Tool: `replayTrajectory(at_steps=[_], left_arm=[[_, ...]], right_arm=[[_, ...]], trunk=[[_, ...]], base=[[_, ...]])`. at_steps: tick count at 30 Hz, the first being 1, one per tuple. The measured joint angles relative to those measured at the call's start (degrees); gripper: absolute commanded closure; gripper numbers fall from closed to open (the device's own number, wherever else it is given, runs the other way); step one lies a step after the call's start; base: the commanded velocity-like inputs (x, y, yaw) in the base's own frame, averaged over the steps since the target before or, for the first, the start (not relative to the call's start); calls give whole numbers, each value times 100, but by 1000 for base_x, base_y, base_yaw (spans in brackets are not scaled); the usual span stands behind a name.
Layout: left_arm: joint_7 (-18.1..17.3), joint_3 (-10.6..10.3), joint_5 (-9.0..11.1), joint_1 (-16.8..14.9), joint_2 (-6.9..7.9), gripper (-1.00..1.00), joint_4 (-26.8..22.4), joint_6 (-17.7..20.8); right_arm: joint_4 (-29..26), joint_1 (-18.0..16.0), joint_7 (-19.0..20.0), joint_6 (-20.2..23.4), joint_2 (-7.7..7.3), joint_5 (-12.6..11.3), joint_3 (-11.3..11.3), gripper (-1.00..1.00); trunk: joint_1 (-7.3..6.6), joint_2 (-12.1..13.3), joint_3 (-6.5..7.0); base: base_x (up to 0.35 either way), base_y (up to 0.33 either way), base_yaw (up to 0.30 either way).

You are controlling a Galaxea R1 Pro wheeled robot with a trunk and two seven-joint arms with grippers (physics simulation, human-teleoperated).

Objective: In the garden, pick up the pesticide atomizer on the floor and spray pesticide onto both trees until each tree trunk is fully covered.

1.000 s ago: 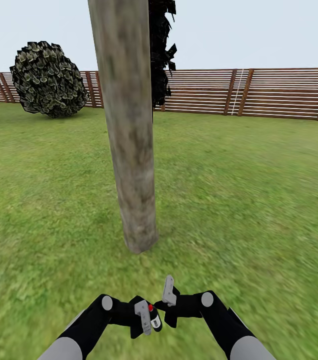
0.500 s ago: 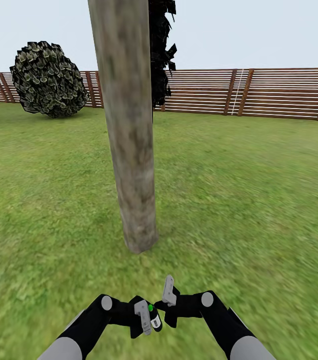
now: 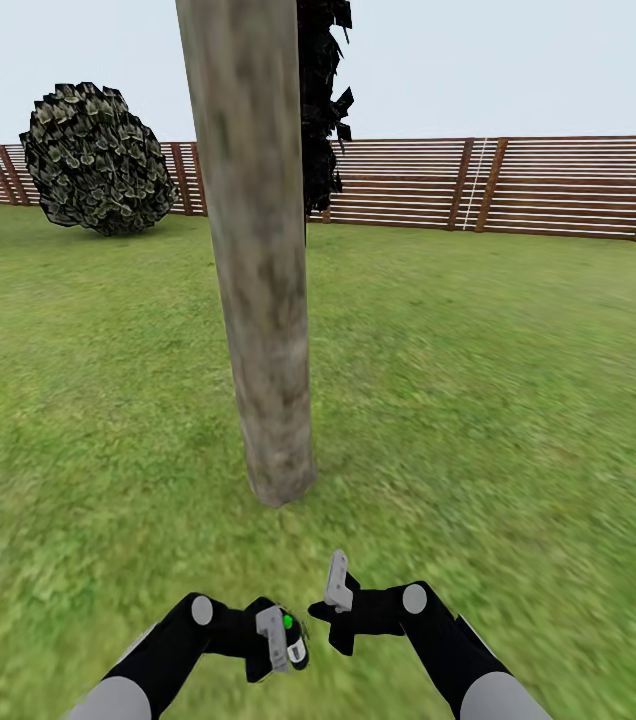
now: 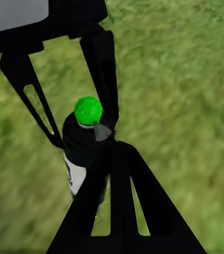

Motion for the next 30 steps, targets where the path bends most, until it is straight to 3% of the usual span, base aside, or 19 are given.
replayTrajectory(at_steps=[4,9,10,11,15,19,22,26,28,30], left_arm=[[4,-3,-7,5,334,100,3,3],[31,2,-13,32,965,100,16,9],[74,2,-10,34,1062,100,17,10],[199,2,-11,38,1214,100,24,13],[331,4,4,47,1508,100,21,8],[414,33,13,54,1607,100,20,19],[829,138,65,54,1626,100,24,53],[1671,734,97,55,1579,100,146,79],[1926,1038,104,55,1555,100,214,82],[2346,1691,161,56,1494,100,378,93]], right_arm=[[0,0,3,0,0,0,0,100],[0,0,0,0,-6,7,-1,100],[0,0,-1,-2,-7,8,0,-100],[5,0,-1,-6,-11,8,-4,-100],[18,0,-3,-19,-17,9,-12,-100],[191,0,-43,-15,-52,18,-24,-100],[574,0,-189,-26,-182,19,-43,-100],[1263,8,-1140,-37,-670,-16,-62,-100],[1587,10,-1567,-56,-799,-30,-69,-100],[2148,19,-2425,-149,-921,-76,-80,-100]], trunk=[[0,0,0],[0,0,0],[0,0,0],[0,0,0],[0,0,0],[0,0,0],[0,0,0],[0,0,0],[0,0,0],[0,0,0]], base=[[0,0,0],[0,0,0],[0,0,0],[0,0,0],[0,0,0],[0,0,0],[0,0,0],[0,0,0],[0,0,0],[0,0,0]])
